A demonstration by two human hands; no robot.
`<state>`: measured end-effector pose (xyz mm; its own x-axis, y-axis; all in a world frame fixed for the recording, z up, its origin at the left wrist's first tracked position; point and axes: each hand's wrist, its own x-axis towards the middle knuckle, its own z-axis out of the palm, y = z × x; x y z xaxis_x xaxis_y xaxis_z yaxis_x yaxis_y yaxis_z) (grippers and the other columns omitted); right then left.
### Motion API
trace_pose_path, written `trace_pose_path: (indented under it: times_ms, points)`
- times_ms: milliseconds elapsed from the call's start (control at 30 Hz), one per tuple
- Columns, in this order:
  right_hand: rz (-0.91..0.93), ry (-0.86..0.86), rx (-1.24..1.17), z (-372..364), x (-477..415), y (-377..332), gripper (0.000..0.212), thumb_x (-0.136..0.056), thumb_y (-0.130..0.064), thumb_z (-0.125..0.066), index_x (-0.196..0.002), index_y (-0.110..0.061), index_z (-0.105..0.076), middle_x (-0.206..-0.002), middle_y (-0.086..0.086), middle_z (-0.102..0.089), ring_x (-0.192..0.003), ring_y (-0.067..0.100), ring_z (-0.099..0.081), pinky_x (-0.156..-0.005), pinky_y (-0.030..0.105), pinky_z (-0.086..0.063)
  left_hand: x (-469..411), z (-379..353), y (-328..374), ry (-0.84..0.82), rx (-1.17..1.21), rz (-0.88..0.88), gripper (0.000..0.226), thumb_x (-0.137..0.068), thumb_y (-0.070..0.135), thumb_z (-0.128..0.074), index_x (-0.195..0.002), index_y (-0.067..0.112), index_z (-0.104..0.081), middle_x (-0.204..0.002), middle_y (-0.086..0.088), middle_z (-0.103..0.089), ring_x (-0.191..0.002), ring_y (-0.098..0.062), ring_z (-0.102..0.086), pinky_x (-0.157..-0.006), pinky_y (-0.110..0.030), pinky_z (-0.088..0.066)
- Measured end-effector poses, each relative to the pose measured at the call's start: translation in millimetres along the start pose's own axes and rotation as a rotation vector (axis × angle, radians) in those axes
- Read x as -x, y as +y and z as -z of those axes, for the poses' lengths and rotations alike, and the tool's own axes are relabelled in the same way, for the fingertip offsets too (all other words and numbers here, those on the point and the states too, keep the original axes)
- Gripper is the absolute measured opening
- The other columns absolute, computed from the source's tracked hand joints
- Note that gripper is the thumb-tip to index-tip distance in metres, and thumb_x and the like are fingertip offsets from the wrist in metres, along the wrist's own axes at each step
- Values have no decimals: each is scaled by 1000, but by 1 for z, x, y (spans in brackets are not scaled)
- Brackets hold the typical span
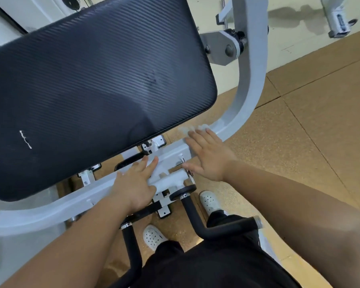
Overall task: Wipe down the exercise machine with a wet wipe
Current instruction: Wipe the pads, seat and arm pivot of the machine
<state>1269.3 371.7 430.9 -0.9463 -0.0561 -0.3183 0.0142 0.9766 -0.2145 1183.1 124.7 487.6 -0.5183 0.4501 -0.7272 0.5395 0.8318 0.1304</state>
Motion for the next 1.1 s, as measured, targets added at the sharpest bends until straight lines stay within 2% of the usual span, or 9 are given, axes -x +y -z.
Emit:
trace_pose_path:
  times_ms: [100, 200, 333, 433, 567, 800, 867, 967, 1100]
  points:
    - [-156, 14, 33, 13, -5, 13, 96, -95, -81, -6, -160, -15, -29, -168, 12, -26, -157, 30, -15, -129, 45, 0, 10, -13, -11, 127, 14, -50, 82, -100, 39, -46, -160, 38, 9, -170, 7, 13, -157, -20, 5, -125, -56, -5]
    - [-265, -17, 8, 14, -10, -28, 108, -89, -86, 2, -162, -10, -23, -170, 16, -18, -158, 32, -9, -128, 46, 1, 28, -33, -35, 250, 26, 34, 81, -99, 47, -47, -162, 33, 1, -171, 3, 9, -157, -24, 3, -126, -53, -3]
    - [-53, -70, -76, 0, -16, -120, 108, -91, -86, -7, -164, -8, -5, -172, 14, 0, -159, 29, 5, -128, 44, 10, 54, -56, -77, 306, 62, 208, 81, -96, 51, -49, -163, 26, -11, -170, -7, -6, -156, -29, -6, -125, -53, -8]
    - [85, -106, -89, -15, -25, -173, 104, -94, -81, -19, -164, -8, 6, -172, 12, 9, -158, 26, 14, -126, 42, 16, 66, -64, -101, 243, 41, 267, 85, -95, 56, -46, -163, 29, -4, -170, -9, -5, -155, -31, -10, -125, -52, -16]
    - [140, -108, 0, -22, -29, -174, 92, -99, -75, -16, -163, -16, 13, -172, 8, 17, -157, 23, 21, -126, 43, 15, 66, -59, -110, 196, 39, 234, 87, -94, 54, -47, -163, 32, 1, -171, -8, -5, -155, -31, -11, -124, -52, -18]
    - [-286, 26, -7, -10, -12, -99, 97, -91, -80, 4, -163, -19, -18, -172, 14, -8, -159, 30, 4, -128, 48, 4, 68, -60, -115, 187, 77, 229, 91, -93, 55, -54, -161, 38, 4, -171, -4, -2, -155, -30, -8, -123, -53, -19]
    - [-341, 17, -65, -10, -13, -116, 104, -88, -83, 7, -164, -14, -9, -172, 18, 3, -158, 34, 12, -128, 51, 4, 68, -61, -115, 197, 111, 226, 91, -93, 54, -54, -161, 39, 3, -171, -3, -2, -155, -30, -8, -124, -51, -18]
    - [-284, -60, -121, -20, -13, -173, 108, -83, -86, 16, -157, -8, 26, -160, 22, 36, -148, 37, 37, -125, 51, 14, 69, -57, -113, 193, 143, 232, 87, -93, 51, -53, -162, 39, 0, -171, -3, -5, -154, -30, -10, -124, -51, -20]
    - [-431, -8, -332, -30, -29, -209, 102, -96, -78, -5, -157, -1, 24, -159, 26, 38, -147, 38, 39, -123, 48, 21, 68, -49, -114, 156, 100, 237, 83, -95, 50, -51, -161, 40, -3, -171, -1, -7, -153, -30, -16, -121, -52, -26]
